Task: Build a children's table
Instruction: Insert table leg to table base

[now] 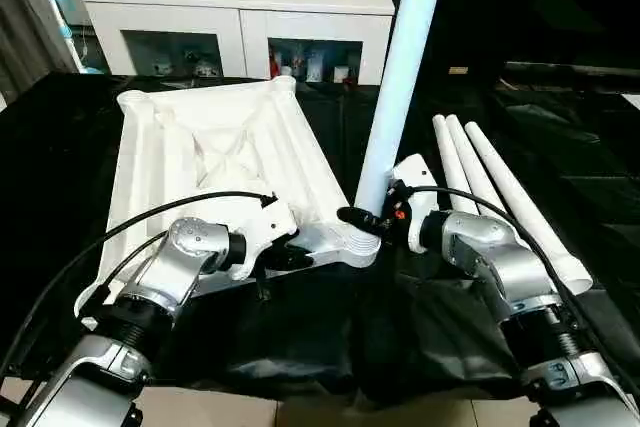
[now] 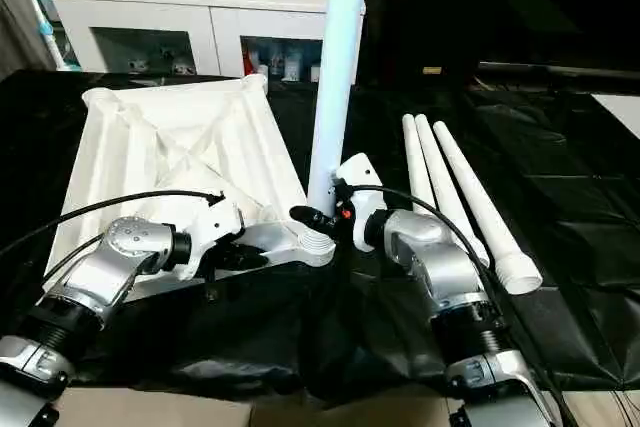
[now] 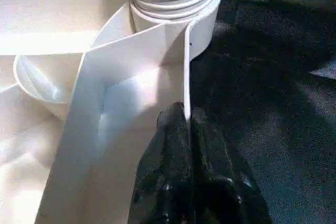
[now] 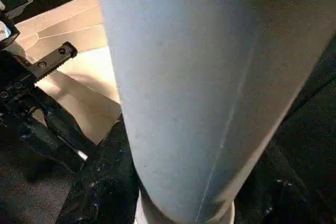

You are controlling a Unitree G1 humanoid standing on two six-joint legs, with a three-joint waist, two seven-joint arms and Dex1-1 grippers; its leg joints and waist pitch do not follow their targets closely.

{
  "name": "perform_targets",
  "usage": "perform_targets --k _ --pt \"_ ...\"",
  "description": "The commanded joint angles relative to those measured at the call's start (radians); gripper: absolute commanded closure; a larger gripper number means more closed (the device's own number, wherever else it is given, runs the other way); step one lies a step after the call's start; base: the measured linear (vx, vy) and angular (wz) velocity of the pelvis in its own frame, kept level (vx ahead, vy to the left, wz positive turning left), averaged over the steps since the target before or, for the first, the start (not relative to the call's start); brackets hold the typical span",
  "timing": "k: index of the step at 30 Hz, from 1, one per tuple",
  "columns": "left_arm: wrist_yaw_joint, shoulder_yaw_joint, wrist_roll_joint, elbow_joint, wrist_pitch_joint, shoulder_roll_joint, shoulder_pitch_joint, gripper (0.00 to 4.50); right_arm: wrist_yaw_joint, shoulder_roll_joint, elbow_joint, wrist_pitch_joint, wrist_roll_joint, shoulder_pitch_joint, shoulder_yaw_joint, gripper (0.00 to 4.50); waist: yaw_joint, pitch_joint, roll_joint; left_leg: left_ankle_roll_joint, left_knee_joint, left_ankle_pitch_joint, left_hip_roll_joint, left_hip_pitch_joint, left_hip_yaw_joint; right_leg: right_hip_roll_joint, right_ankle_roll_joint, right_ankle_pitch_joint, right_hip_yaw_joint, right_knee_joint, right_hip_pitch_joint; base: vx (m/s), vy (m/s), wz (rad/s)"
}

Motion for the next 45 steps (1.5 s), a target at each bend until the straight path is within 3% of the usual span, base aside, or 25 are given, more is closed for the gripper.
perform_targets --k 1,6,10,11,14,15,17,23,26,33,41,43,45 --pt "0.017 0.018 0.000 0.010 -0.004 -0.001 -0.001 4.50 -0.002 0.002 0.074 0.040 -0.045 0.034 0.049 2.64 0.005 -0.041 -0.002 0.000 -0.099 -0.283 0.078 0.011 -0.033 -0.092 -0.206 -0.251 0.043 -0.092 0.027 0.000 0.000 0.00" --pt "0.021 0.022 -0.001 0.015 0.010 -0.002 -0.005 4.50 -0.042 0.016 0.089 0.024 -0.050 0.029 0.033 2.64 0.002 -0.040 -0.002 -0.006 -0.101 -0.303 0.077 0.012 -0.034 -0.092 -0.204 -0.277 0.043 -0.095 0.024 0.000 0.000 0.00" --pt "0.052 0.031 0.001 0.029 0.049 -0.016 -0.023 4.50 -0.174 0.060 0.128 0.036 -0.059 -0.001 -0.016 2.64 -0.009 -0.037 0.000 -0.031 -0.106 -0.356 0.074 0.013 -0.040 -0.092 -0.183 -0.356 0.040 -0.100 0.020 0.000 0.000 0.00" --pt "0.072 0.031 0.007 0.037 0.069 -0.027 -0.033 4.50 -0.228 0.082 0.144 0.046 -0.054 -0.013 -0.041 2.64 -0.010 -0.036 0.004 -0.034 -0.105 -0.367 0.074 0.015 -0.040 -0.092 -0.181 -0.367 0.041 -0.101 0.017 0.000 0.000 0.00" --pt "0.161 0.027 0.035 0.077 0.117 -0.076 -0.069 4.50 -0.362 0.148 0.197 0.056 -0.045 -0.046 -0.090 2.64 -0.019 -0.035 0.004 -0.046 -0.106 -0.399 0.072 0.018 -0.042 -0.092 -0.166 -0.413 0.041 -0.107 0.012 0.000 0.000 0.00" --pt "0.205 0.033 0.040 0.098 0.139 -0.103 -0.088 4.50 -0.400 0.169 0.220 0.056 -0.047 -0.059 -0.097 2.64 -0.023 -0.034 0.005 -0.052 -0.105 -0.414 0.071 0.022 -0.041 -0.091 -0.166 -0.427 0.043 -0.110 0.006 0.000 0.000 0.00" --pt "0.256 0.043 0.041 0.123 0.170 -0.136 -0.112 4.50 -0.448 0.192 0.252 0.054 -0.056 -0.077 -0.098 2.64 -0.021 -0.035 0.002 -0.053 -0.105 -0.423 0.069 0.026 -0.043 -0.092 -0.159 -0.442 0.040 -0.114 0.007 0.000 0.000 0.00" --pt "0.460 0.073 0.059 0.228 0.260 -0.257 -0.212 4.50 -0.629 0.300 0.411 0.026 -0.069 -0.181 -0.136 2.64 -0.017 -0.037 -0.001 -0.038 -0.104 -0.395 0.067 0.022 -0.040 -0.091 -0.169 -0.385 0.042 -0.113 0.008 0.000 0.000 0.00" --pt "0.501 0.070 0.075 0.257 0.263 -0.287 -0.235 4.50 -0.668 0.329 0.464 0.013 -0.075 -0.210 -0.146 2.64 -0.014 -0.038 -0.001 -0.032 -0.104 -0.391 0.069 0.022 -0.039 -0.091 -0.177 -0.353 0.043 -0.113 0.009 0.000 0.000 0.00" --pt "0.538 0.085 0.072 0.280 0.277 -0.306 -0.252 4.50 -0.725 0.356 0.535 -0.019 -0.081 -0.248 -0.184 2.64 -0.003 -0.044 -0.002 -0.001 -0.106 -0.299 0.069 0.014 -0.033 -0.090 -0.200 -0.213 0.042 -0.102 0.025 0.000 0.000 0.00" --pt "0.529 0.084 0.077 0.287 0.275 -0.303 -0.247 4.50 -0.701 0.370 0.572 -0.050 -0.083 -0.271 -0.198 2.64 -0.004 -0.036 0.001 -0.020 -0.115 -0.375 0.073 0.021 -0.036 -0.092 -0.179 -0.329 0.043 -0.114 0.017 0.000 0.000 0.00" --pt "0.525 0.082 0.078 0.282 0.277 -0.301 -0.243 4.50 -0.686 0.372 0.570 -0.055 -0.074 -0.274 -0.207 2.08 -0.005 -0.035 -0.001 -0.022 -0.119 -0.381 0.074 0.020 -0.038 -0.091 -0.173 -0.328 0.044 -0.114 0.016 0.000 0.000 0.00" --pt "0.522 0.082 0.079 0.277 0.278 -0.300 -0.240 4.50 -0.679 0.373 0.571 -0.060 -0.073 -0.279 -0.212 1.92 -0.005 -0.035 0.001 -0.022 -0.120 -0.388 0.075 0.020 -0.038 -0.092 -0.174 -0.328 0.044 -0.115 0.014 0.000 0.000 0.00"
